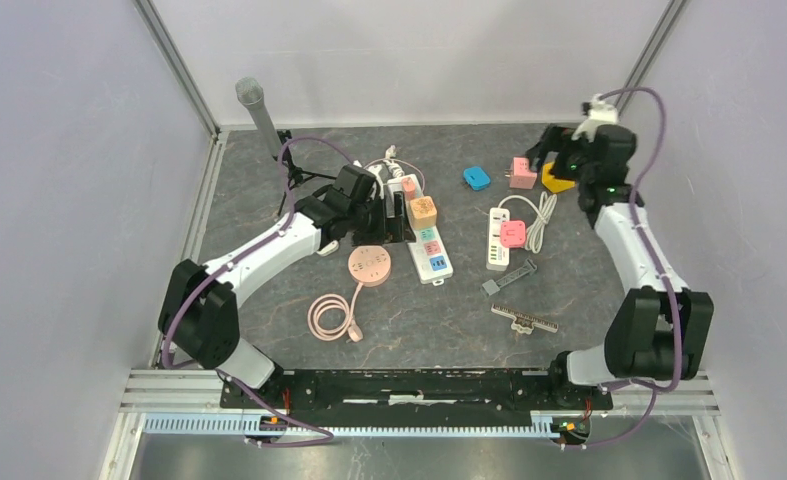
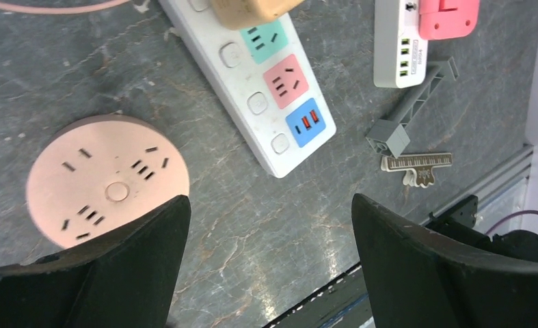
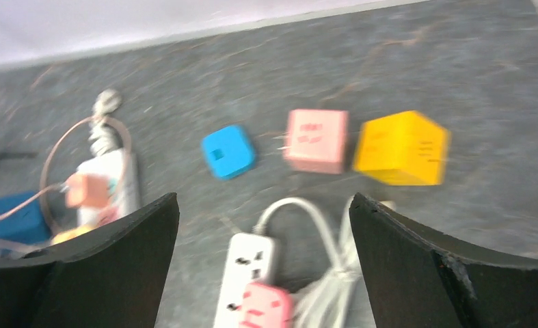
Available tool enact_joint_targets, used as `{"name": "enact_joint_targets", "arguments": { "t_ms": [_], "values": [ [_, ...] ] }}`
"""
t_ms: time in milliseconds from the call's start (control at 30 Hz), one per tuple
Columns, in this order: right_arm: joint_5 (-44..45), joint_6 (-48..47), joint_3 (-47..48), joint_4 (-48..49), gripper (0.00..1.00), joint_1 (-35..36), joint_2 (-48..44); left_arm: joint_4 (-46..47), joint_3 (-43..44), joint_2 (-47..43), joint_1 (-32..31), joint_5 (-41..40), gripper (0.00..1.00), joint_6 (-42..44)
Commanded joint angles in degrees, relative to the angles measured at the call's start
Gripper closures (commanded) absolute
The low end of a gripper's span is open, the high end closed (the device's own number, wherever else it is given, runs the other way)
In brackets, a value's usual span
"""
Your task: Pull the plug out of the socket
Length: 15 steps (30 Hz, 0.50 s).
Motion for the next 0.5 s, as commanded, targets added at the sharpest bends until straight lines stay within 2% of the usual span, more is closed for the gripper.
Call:
{"name": "enact_joint_targets", "arguments": {
  "t_ms": [0, 200, 467],
  "values": [
    [2.6, 0.3, -5.1, 3.4, 0.02, 9.9, -3.9, 1.4, -1.8, -4.7, -0.1, -6.6, 0.08, -3.8],
    [9.8, 1.5, -8.2, 2.3, 0.02, 24.6, -3.8, -2.3, -2.6, -6.3, -0.1, -14.3, 0.14, -6.8],
    [19.2, 0.5, -0.4, -3.2, 0.02, 39.4, 7.2, -4.3, -3.3, -6.6, 0.5, -16.3, 0.14, -8.4]
  ]
}}
